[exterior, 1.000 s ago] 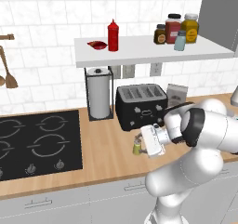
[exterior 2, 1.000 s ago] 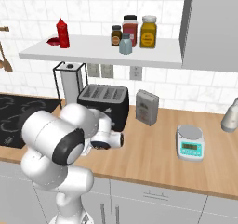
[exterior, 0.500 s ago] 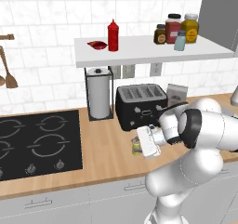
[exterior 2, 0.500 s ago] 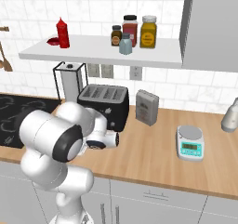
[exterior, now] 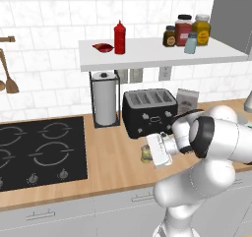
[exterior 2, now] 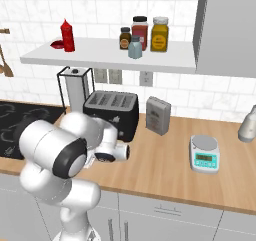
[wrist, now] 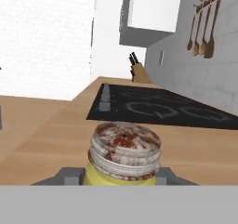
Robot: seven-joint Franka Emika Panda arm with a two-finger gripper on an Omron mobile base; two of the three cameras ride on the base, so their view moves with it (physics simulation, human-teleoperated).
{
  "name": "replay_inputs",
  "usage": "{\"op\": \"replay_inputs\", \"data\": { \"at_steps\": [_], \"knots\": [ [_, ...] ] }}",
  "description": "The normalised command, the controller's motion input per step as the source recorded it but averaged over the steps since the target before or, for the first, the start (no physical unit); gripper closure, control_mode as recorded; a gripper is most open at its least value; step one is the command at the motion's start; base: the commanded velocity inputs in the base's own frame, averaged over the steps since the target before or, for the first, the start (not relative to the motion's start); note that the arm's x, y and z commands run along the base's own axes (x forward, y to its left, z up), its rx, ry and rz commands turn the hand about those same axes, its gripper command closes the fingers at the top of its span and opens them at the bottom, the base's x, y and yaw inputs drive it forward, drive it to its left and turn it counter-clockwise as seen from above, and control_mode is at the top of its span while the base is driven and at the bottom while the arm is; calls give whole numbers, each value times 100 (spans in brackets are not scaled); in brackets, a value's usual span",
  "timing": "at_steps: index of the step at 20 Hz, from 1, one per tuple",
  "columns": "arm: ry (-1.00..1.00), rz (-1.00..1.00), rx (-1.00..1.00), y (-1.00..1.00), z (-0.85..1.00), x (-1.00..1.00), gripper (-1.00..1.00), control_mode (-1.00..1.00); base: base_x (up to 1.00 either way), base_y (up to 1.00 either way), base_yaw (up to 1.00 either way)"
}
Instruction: Put the shaker and condiment bottle from the counter next to their counterparts in the cabinet.
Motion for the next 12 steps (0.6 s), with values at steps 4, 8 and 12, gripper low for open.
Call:
{"op": "replay_inputs", "data": {
  "at_steps": [4,8,12],
  "knots": [
    [0,0,0,-7,81,0,100,-100,0,0,0],
    [0,0,0,-17,75,0,100,-100,0,0,0],
    [2,-2,0,-22,38,0,100,-100,0,0,0]
  ]
}}
